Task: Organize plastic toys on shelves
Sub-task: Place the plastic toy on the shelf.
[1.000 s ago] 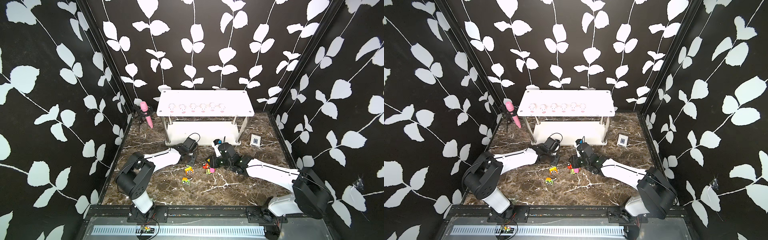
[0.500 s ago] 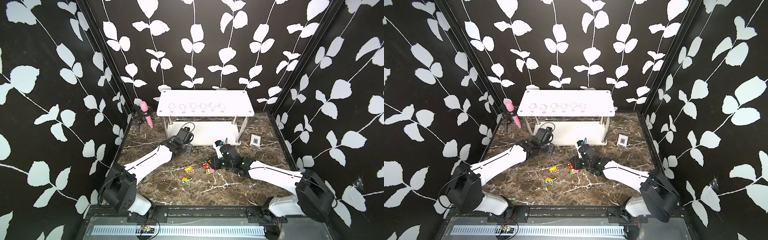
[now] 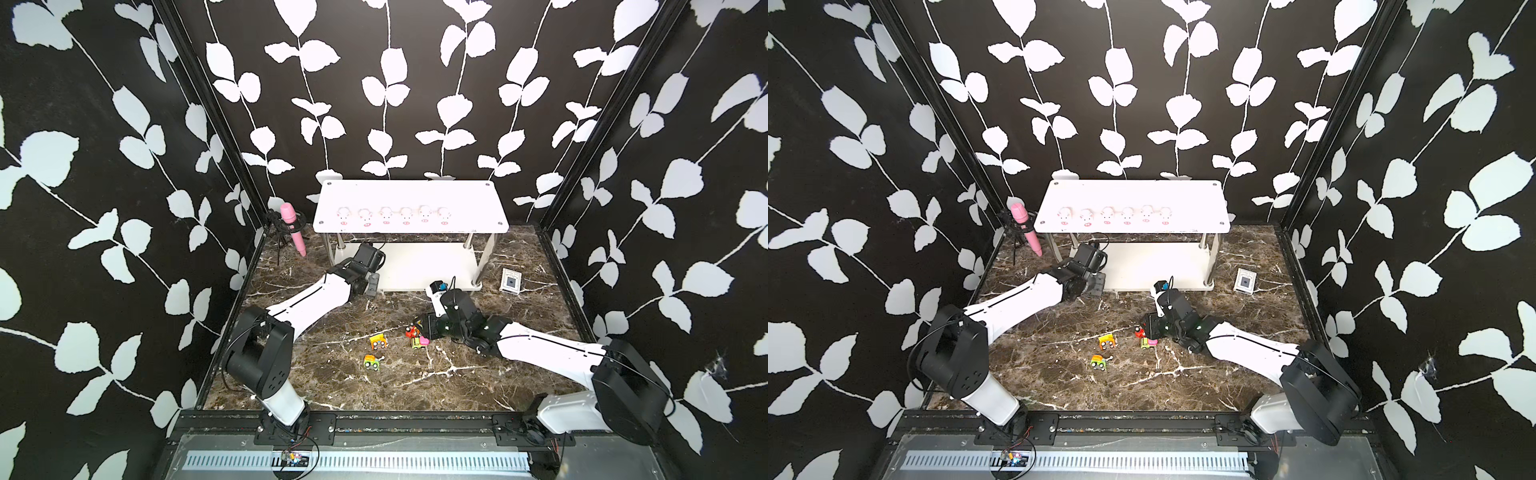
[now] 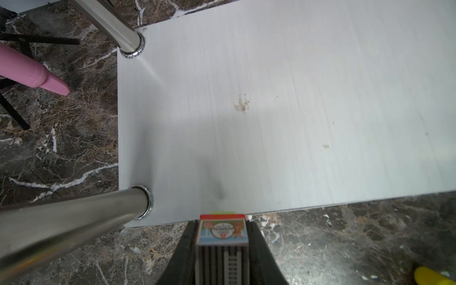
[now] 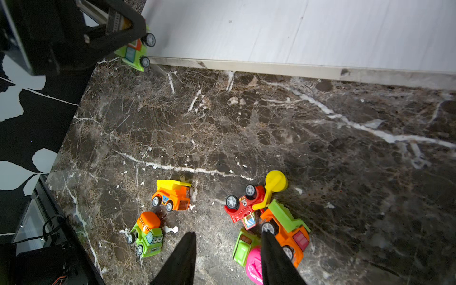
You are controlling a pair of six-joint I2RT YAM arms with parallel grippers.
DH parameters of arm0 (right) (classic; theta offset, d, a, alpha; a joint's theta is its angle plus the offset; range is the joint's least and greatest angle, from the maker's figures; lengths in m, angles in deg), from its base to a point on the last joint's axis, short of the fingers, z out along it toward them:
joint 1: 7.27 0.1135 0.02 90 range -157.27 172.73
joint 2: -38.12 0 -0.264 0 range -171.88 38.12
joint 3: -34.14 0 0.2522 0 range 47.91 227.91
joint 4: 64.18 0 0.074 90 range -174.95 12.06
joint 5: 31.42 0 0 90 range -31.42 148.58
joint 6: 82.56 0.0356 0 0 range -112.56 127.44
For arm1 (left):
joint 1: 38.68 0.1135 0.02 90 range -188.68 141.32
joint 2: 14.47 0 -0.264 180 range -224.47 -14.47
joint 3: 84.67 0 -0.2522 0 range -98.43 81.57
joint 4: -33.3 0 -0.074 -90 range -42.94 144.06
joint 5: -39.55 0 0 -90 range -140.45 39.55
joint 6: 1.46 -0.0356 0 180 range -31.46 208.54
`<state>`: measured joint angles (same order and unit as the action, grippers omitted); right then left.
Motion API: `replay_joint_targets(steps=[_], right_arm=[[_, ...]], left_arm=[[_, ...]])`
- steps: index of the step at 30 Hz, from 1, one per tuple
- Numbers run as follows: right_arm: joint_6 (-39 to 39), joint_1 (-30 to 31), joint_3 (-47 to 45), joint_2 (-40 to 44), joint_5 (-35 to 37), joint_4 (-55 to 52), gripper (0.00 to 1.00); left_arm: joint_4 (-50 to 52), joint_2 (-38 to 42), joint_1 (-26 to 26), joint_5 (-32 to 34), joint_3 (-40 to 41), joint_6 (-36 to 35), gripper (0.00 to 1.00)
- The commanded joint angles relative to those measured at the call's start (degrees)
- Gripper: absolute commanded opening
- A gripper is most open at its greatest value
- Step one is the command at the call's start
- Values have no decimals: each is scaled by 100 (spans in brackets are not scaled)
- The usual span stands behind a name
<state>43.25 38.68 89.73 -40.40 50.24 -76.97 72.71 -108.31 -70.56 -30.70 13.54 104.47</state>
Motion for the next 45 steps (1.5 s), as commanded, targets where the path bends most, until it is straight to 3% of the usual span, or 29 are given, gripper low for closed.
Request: replay_joint_targets(steps=[1, 27, 39, 45], right_arm=[[40, -27, -121, 67, -28, 163, 45], [49, -26, 59, -194, -63, -40, 44], [49, -33, 91, -260, -122, -52, 44], [57, -27, 89, -289, -142, -36, 44]], left_arm=[[-128, -27, 133, 169, -182, 110, 11], [-192, -1033, 630, -340, -810, 322, 14], [-184, -956, 630, -430, -817, 280, 40], [-117, -913, 626, -411, -875, 218, 46]])
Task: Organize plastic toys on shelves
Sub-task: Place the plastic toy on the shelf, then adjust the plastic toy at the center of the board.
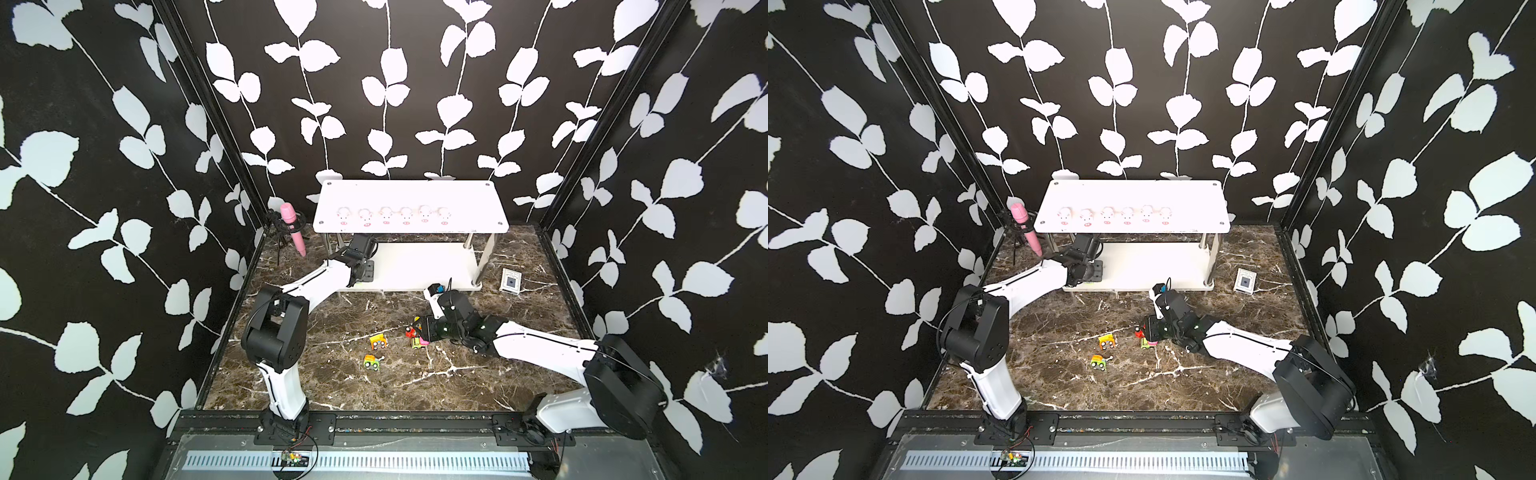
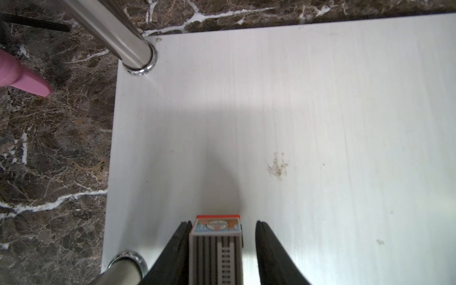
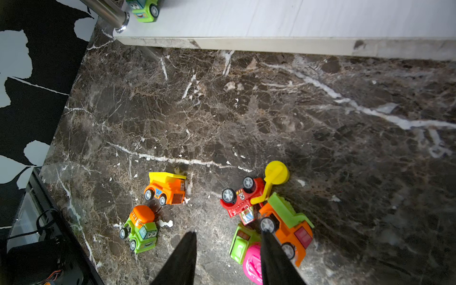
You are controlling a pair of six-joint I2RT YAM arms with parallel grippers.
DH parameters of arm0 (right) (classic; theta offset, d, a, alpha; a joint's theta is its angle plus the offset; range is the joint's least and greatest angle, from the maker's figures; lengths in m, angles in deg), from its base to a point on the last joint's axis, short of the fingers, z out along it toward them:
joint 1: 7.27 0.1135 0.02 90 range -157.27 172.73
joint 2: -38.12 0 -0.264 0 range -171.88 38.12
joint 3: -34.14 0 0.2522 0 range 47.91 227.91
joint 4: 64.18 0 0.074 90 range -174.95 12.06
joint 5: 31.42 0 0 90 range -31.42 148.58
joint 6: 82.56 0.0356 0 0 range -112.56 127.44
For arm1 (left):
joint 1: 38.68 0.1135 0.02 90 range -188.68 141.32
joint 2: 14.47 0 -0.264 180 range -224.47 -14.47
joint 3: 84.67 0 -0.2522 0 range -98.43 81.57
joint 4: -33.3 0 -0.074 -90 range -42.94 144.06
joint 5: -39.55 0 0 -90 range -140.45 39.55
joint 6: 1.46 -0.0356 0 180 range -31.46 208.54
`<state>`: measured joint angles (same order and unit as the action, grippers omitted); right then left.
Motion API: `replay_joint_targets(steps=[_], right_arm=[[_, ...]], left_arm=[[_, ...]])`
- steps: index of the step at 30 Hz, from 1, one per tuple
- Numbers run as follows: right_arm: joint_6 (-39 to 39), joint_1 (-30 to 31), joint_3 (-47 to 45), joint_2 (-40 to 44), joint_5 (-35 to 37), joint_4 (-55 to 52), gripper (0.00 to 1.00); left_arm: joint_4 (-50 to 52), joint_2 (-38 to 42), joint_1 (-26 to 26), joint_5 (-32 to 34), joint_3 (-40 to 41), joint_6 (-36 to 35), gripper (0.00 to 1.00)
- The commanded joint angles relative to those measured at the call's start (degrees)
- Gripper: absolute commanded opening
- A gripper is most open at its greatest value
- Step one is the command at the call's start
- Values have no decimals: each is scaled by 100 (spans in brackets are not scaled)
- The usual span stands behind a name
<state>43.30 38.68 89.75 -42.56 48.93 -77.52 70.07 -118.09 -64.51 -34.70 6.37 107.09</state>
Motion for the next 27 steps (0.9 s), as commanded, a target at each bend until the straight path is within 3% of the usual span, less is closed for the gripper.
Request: replay_joint_targets(steps=[1, 15, 23, 27], right_arm=[[45, -29, 91, -71, -21, 28, 44], [81, -34, 41, -46, -38, 54, 44], [90, -28, 7, -49, -62, 80, 44], [49, -26, 25, -55, -171, 77, 45]], left_arm=[[169, 69, 24, -2, -168, -68, 48], [229, 678, 7, -89, 283, -325, 60], [496, 1152, -240, -257, 637, -503, 63], [773, 1487, -478, -35, 843, -473, 62]])
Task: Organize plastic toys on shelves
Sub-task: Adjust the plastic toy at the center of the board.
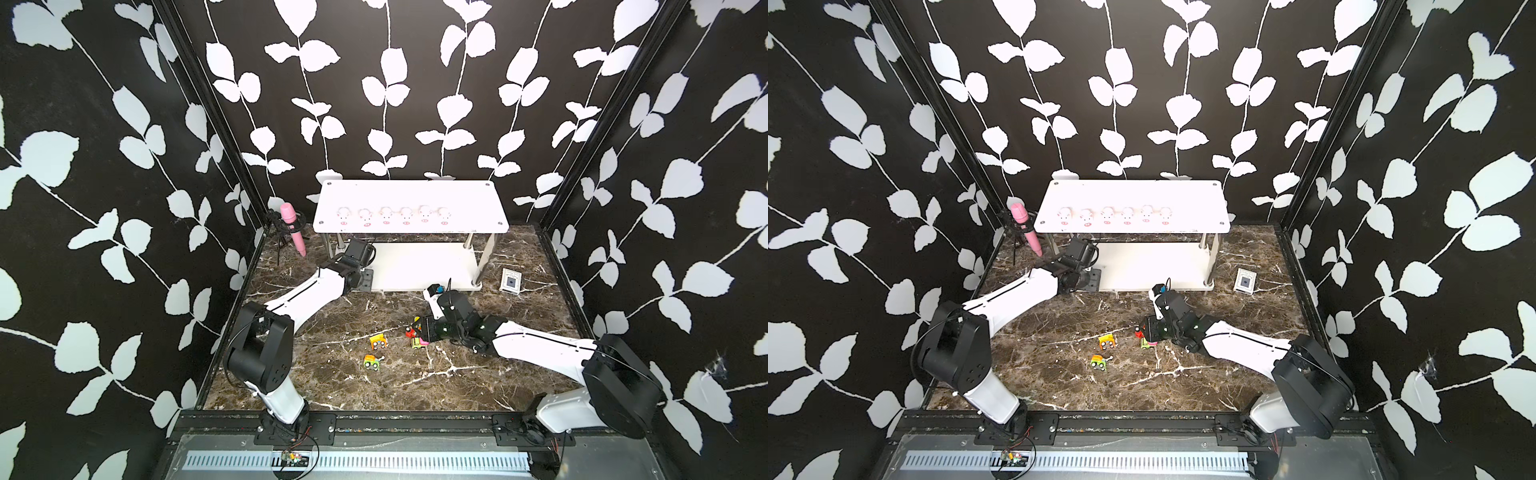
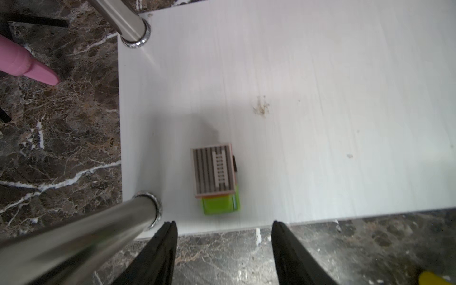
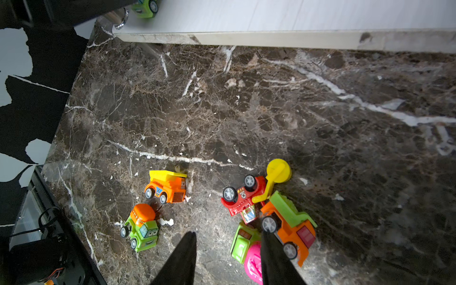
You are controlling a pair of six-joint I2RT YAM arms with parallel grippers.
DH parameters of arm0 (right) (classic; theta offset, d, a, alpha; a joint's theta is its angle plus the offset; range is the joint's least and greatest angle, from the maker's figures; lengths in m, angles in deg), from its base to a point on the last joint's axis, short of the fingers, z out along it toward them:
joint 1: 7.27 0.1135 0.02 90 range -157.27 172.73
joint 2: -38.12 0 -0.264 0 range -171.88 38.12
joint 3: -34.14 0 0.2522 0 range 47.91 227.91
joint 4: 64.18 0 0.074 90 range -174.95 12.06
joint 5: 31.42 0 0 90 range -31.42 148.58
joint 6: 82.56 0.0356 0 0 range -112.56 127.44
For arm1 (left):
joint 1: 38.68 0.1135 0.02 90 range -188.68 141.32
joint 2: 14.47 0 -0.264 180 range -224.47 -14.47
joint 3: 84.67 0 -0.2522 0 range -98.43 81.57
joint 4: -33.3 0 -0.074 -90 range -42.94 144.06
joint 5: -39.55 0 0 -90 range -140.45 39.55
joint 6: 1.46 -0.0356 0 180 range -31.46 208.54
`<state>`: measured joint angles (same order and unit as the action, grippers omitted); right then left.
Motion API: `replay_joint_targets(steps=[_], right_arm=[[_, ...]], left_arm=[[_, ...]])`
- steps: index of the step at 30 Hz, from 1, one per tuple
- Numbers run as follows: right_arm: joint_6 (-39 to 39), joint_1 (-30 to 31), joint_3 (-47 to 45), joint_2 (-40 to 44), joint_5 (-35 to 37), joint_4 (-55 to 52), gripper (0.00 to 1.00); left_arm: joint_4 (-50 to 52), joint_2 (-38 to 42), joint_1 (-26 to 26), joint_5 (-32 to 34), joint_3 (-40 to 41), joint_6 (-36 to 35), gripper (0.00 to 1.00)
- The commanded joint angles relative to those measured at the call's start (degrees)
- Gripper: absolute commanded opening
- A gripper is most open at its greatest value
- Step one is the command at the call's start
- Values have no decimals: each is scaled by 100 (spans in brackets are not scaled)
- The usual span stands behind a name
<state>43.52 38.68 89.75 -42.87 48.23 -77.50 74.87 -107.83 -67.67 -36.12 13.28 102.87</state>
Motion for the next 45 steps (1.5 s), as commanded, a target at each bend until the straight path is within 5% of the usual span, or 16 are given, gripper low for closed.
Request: replay_joint_targets(steps=[1, 6, 18, 26, 36, 45], right_arm=[[1, -25, 38, -31, -162, 58, 45], [-289, 77, 264, -212, -433, -204, 45], [-638, 845, 966, -1338, -767, -306, 43], [-439, 1260, 1340, -2008, -794, -70, 33], [-187, 1294, 1527, -2345, -265, 64, 17], [-69, 1285, 1729, -2535, 361, -277, 13]], left_arm=[[299, 578, -232, 121, 265, -73, 62], [488, 1215, -532, 56, 738, 14, 61], [-27, 2173, -566, -1437, 2379, 796, 46], [-823, 1651, -566, -1581, 2853, 1297, 38], [-1085, 765, -564, -1169, 2728, 1364, 40], [-1421, 749, -564, -1553, 2886, 1338, 36]])
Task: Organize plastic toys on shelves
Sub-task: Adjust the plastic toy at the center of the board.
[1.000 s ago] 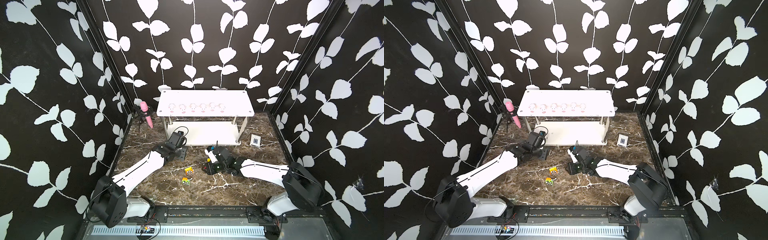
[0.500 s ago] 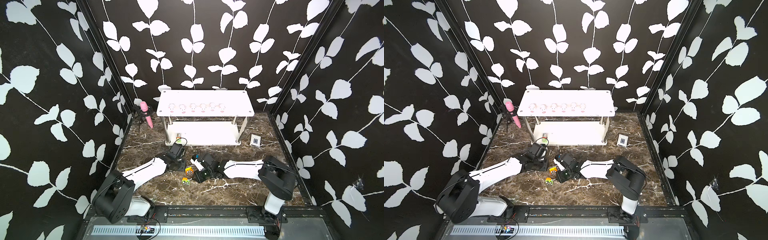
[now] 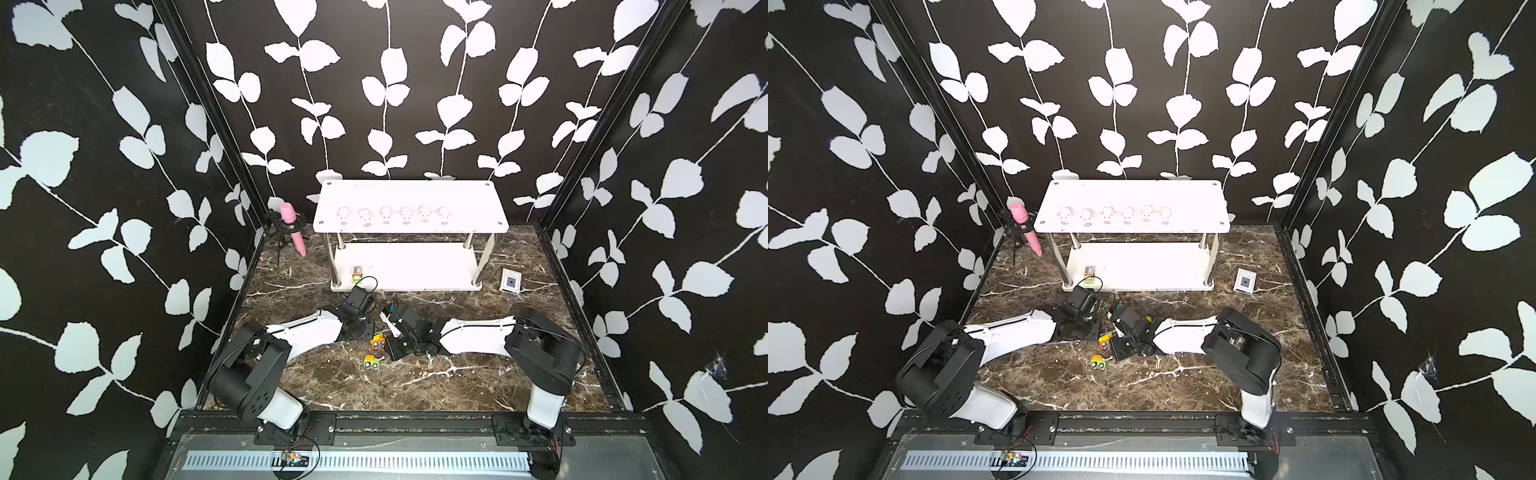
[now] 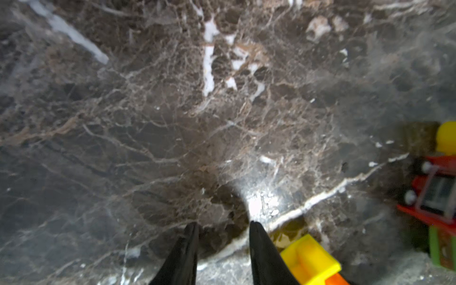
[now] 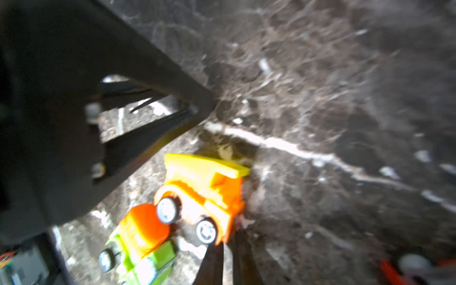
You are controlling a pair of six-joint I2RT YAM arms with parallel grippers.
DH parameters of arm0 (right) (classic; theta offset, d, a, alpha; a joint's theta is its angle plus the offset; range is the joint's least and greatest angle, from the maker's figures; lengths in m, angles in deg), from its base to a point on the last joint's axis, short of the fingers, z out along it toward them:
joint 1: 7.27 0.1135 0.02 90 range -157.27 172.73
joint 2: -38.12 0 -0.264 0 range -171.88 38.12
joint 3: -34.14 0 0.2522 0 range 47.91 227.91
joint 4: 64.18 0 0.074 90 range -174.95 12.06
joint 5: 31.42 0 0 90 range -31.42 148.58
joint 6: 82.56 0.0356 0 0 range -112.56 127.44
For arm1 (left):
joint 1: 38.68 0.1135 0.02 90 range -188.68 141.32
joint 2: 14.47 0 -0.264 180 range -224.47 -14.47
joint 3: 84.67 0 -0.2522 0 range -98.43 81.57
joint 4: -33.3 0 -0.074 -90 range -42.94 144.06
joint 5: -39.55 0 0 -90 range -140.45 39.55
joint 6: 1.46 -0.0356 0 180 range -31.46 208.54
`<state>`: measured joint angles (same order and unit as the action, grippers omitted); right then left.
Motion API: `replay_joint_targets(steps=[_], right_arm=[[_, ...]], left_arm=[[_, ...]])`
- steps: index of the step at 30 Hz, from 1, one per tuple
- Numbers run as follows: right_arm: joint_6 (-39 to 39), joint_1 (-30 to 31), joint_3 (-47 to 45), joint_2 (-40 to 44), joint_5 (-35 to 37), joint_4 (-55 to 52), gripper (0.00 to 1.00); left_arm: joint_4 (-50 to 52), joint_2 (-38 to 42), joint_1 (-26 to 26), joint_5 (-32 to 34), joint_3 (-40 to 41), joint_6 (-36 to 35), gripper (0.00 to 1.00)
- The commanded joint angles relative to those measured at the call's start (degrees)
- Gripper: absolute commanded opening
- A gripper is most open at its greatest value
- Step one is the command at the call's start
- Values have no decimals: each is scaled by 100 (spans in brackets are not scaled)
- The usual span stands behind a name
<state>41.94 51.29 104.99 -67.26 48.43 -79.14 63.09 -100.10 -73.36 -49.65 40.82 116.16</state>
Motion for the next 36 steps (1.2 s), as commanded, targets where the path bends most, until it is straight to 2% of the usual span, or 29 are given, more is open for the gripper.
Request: replay_joint_targets(steps=[1, 12, 17, 21, 23, 26, 29, 33, 36], right_arm=[[98, 28, 216, -111, 396, -135, 12], [154, 16, 285, -224, 293, -48, 13], [184, 10, 201, -121, 405, -47, 17], [136, -5, 73, 65, 423, -65, 19], [97, -20, 49, 147, 357, -82, 20], [11, -44, 48, 258, 290, -104, 23], [-34, -78, 66, 338, 294, -144, 23], [-100, -129, 218, 293, 261, -216, 18], [-127, -171, 367, 196, 294, -319, 16]], left_arm=[[-312, -38, 5, -302, 151, -11, 37], [-696, -373, -2, -856, -41, -67, 39], [-703, -594, 11, -979, -215, -76, 38], [-288, -392, 14, -505, -335, -80, 39], [-43, -157, 13, -245, -346, -75, 42], [320, 262, 14, -100, -287, -86, 42], [595, 738, 14, -211, -88, -18, 31], [830, 1481, 14, -454, 306, 153, 16], [910, 1922, 18, -613, 562, 259, 14]])
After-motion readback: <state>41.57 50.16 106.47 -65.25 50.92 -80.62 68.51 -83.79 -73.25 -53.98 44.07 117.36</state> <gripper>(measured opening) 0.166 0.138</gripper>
